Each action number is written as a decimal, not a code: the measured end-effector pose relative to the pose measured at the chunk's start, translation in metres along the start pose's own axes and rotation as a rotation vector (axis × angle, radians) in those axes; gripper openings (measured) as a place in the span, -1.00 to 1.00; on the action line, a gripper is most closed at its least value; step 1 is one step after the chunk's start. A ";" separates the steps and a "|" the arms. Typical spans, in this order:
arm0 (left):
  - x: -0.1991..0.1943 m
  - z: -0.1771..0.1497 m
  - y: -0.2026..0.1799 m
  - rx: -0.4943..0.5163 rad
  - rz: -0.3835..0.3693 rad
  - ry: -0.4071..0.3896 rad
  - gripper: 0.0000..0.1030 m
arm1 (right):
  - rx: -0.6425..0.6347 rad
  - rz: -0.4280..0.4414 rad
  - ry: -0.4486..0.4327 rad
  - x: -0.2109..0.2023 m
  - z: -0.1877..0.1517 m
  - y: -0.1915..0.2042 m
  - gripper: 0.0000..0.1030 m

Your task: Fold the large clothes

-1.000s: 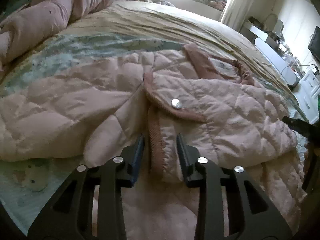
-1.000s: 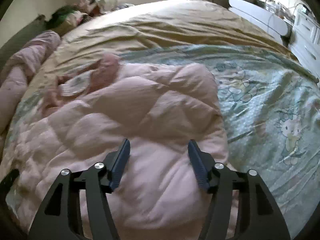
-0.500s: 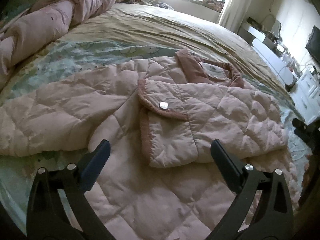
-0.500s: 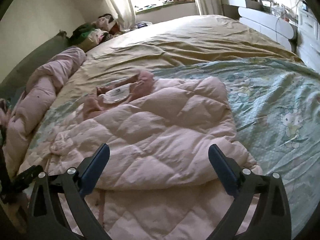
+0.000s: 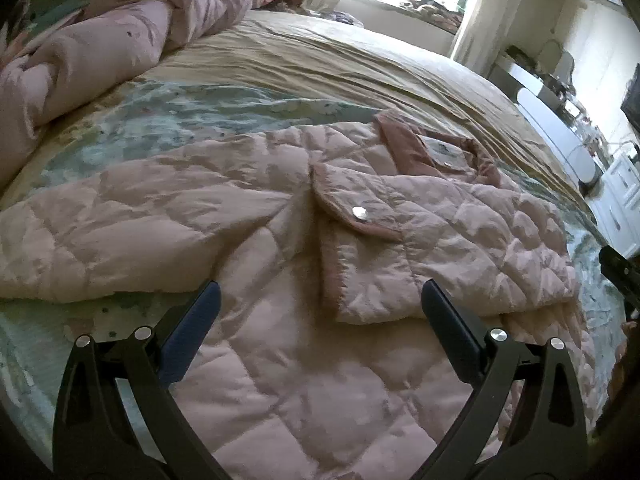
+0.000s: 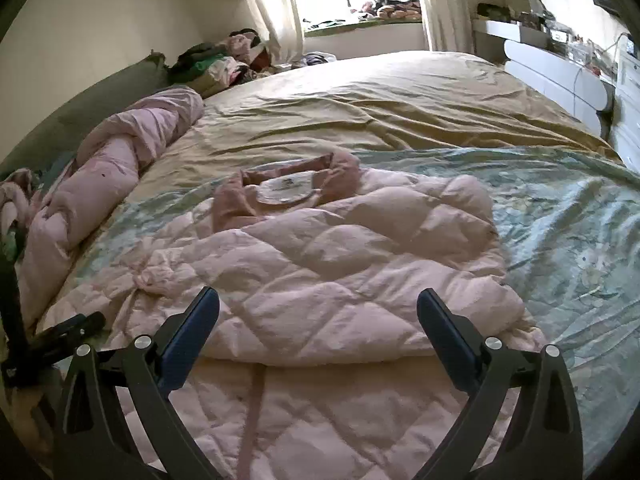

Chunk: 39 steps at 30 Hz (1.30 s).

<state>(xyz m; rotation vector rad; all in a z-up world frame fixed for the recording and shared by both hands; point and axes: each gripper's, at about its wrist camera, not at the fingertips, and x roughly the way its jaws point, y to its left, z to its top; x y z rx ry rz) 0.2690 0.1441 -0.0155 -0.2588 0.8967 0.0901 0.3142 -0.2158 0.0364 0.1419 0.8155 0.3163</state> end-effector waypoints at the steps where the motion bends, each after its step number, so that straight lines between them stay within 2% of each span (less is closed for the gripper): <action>1: -0.001 0.001 0.003 -0.006 -0.002 0.000 0.82 | -0.003 0.009 -0.001 -0.001 0.001 0.006 0.91; 12: -0.019 0.012 0.045 -0.097 0.062 -0.056 0.82 | -0.103 0.064 -0.027 -0.003 0.011 0.069 0.91; 22: -0.034 0.019 0.074 -0.164 0.102 -0.104 0.82 | -0.186 0.161 -0.028 0.003 0.016 0.139 0.91; 29: -0.037 0.021 0.098 -0.224 0.129 -0.110 0.82 | -0.244 0.226 -0.015 0.012 0.015 0.187 0.91; 34: -0.041 0.023 0.116 -0.246 0.191 -0.127 0.82 | -0.281 0.262 -0.002 0.018 0.013 0.214 0.92; 39: -0.047 0.023 0.144 -0.312 0.235 -0.137 0.82 | -0.321 0.291 0.017 0.027 0.010 0.241 0.92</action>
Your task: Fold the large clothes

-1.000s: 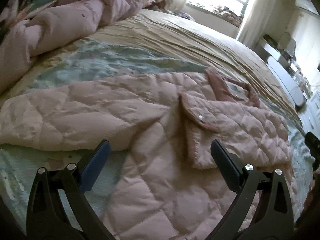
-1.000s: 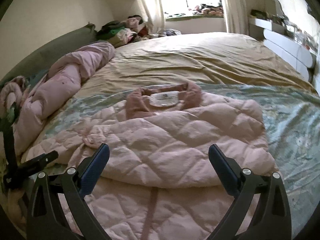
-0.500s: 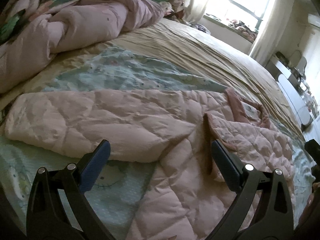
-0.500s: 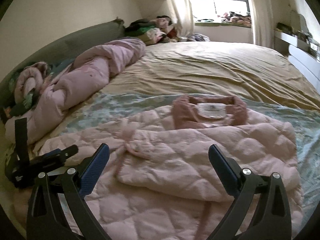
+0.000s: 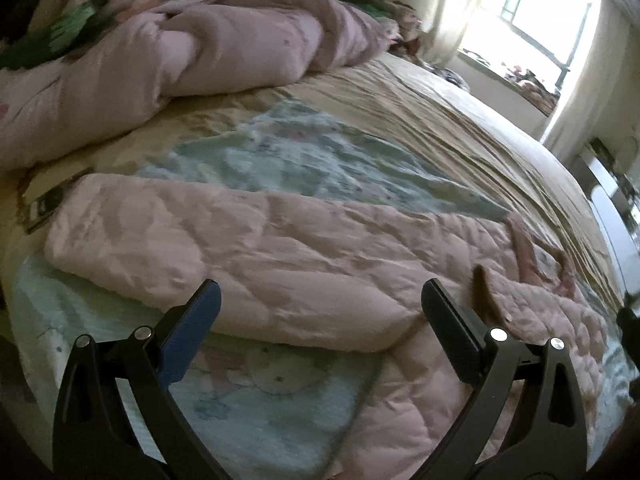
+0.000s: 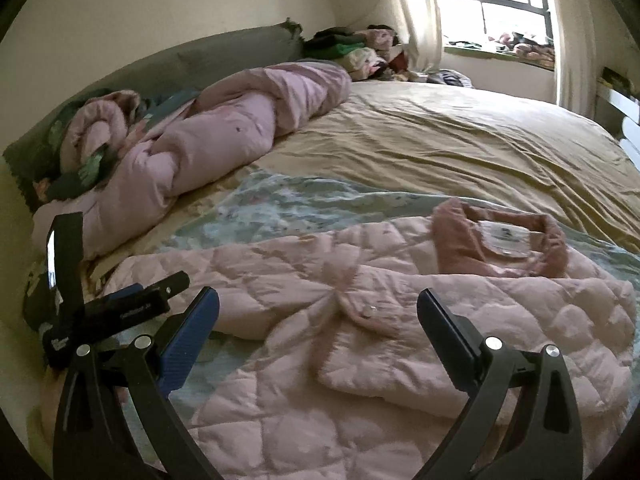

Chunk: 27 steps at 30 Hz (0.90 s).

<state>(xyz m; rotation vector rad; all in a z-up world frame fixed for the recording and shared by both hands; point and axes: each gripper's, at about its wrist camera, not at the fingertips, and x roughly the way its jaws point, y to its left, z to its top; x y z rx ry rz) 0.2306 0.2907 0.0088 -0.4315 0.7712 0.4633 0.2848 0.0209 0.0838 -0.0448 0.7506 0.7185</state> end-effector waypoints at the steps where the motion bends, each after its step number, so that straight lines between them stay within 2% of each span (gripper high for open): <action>1: 0.001 0.001 0.007 -0.016 0.007 0.001 0.82 | -0.004 0.007 0.003 0.003 0.000 0.004 0.92; 18: 0.016 0.013 0.087 -0.239 0.109 0.037 0.82 | -0.112 0.107 0.076 0.052 0.008 0.073 0.92; 27: 0.032 0.011 0.128 -0.345 0.181 0.075 0.82 | -0.137 0.129 0.106 0.070 0.008 0.088 0.92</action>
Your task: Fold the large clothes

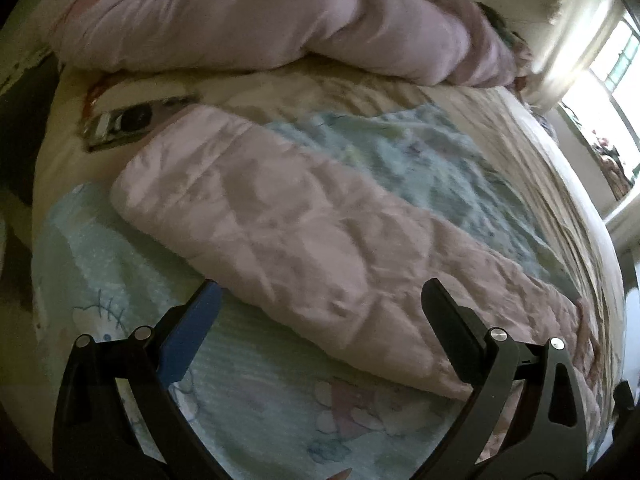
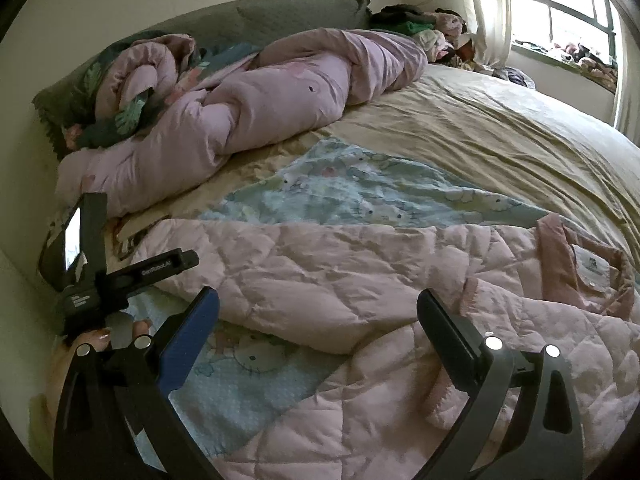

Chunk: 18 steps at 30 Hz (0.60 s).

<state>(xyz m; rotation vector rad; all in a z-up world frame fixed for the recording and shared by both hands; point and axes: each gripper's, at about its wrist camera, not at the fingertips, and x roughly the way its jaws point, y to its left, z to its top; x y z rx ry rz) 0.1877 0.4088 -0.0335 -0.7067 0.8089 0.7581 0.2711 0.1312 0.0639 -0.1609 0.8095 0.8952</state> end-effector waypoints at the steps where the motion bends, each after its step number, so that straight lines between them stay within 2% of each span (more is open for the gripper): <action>1: 0.004 0.001 0.005 -0.016 0.000 0.009 0.82 | 0.006 0.005 0.001 0.001 0.000 0.000 0.92; 5: 0.026 0.002 0.022 -0.074 0.016 0.059 0.82 | -0.002 0.016 0.008 0.003 -0.002 0.000 0.91; 12: 0.056 -0.001 0.032 -0.155 -0.041 0.105 0.82 | 0.047 0.009 0.022 0.001 -0.012 -0.018 0.91; 14: 0.064 -0.001 0.037 -0.194 -0.053 0.097 0.82 | 0.058 0.007 0.021 -0.006 -0.017 -0.027 0.91; 18: 0.066 0.005 0.041 -0.224 -0.085 0.029 0.78 | 0.065 -0.029 0.015 -0.020 -0.026 -0.043 0.91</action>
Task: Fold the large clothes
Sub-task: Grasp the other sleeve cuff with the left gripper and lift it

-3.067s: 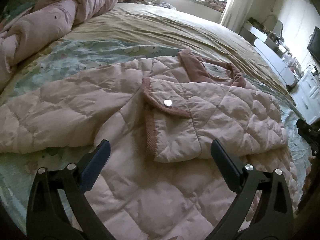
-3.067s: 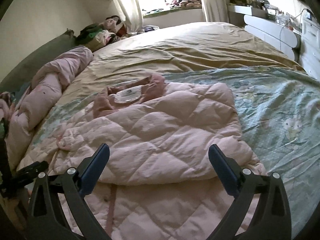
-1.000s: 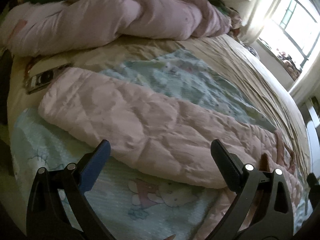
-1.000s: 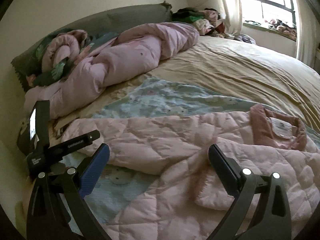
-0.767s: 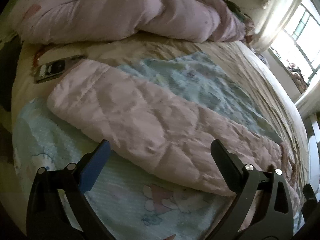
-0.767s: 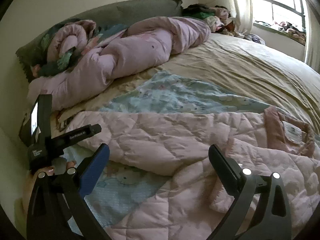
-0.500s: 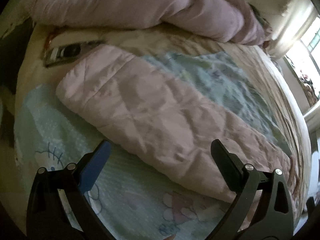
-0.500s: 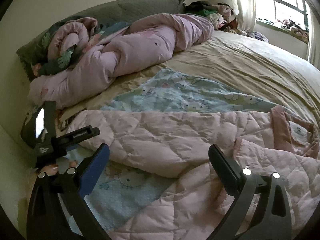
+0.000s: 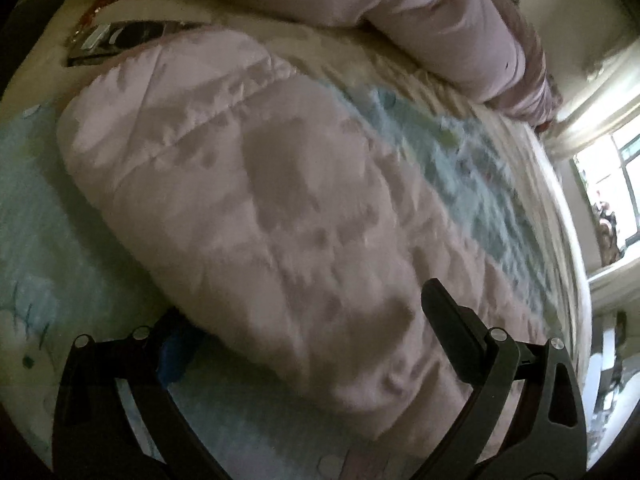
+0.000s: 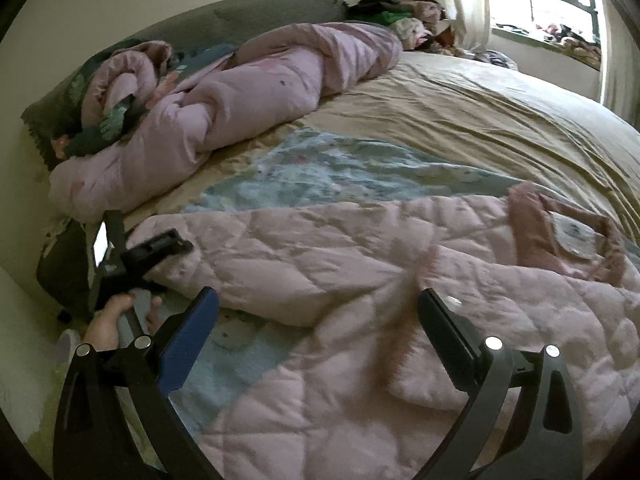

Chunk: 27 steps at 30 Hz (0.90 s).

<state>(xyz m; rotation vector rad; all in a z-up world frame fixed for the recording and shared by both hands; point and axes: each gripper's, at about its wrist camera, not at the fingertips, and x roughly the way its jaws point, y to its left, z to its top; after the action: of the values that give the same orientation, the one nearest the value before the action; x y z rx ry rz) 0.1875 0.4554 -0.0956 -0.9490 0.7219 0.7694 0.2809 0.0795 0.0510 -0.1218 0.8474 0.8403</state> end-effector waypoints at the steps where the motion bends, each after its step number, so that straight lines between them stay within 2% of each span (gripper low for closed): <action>1: -0.001 0.002 0.000 0.004 0.011 -0.026 0.70 | 0.012 -0.008 -0.004 -0.004 -0.003 -0.006 0.91; 3: -0.001 0.005 0.001 0.016 0.050 -0.059 0.22 | 0.041 -0.018 -0.011 -0.012 -0.008 -0.018 0.91; 4: -0.002 0.005 0.003 0.006 0.037 -0.066 0.13 | 0.053 -0.021 -0.017 -0.015 -0.009 -0.024 0.91; 6: -0.006 0.008 0.004 0.007 0.011 -0.076 -0.38 | 0.076 -0.032 -0.028 -0.023 -0.014 -0.034 0.91; 8: -0.013 0.011 0.000 0.022 -0.015 -0.106 -0.63 | 0.095 -0.043 -0.034 -0.028 -0.018 -0.042 0.91; 9: -0.019 0.013 -0.002 0.029 -0.034 -0.121 -0.69 | 0.103 -0.045 -0.035 -0.029 -0.019 -0.045 0.91; 19: -0.106 0.018 -0.053 0.143 -0.226 -0.289 -0.77 | 0.230 -0.069 -0.064 -0.056 -0.055 -0.081 0.91; 22: -0.137 0.009 -0.078 0.218 -0.270 -0.346 -0.77 | 0.270 -0.076 -0.074 -0.070 -0.068 -0.092 0.91; 27: -0.173 -0.010 -0.108 0.311 -0.334 -0.390 -0.77 | 0.276 -0.105 -0.092 -0.093 -0.082 -0.102 0.91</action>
<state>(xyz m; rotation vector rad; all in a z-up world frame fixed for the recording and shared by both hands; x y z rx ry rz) 0.1830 0.3633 0.0870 -0.5903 0.3163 0.5059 0.2676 -0.0801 0.0381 0.1137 0.8548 0.6189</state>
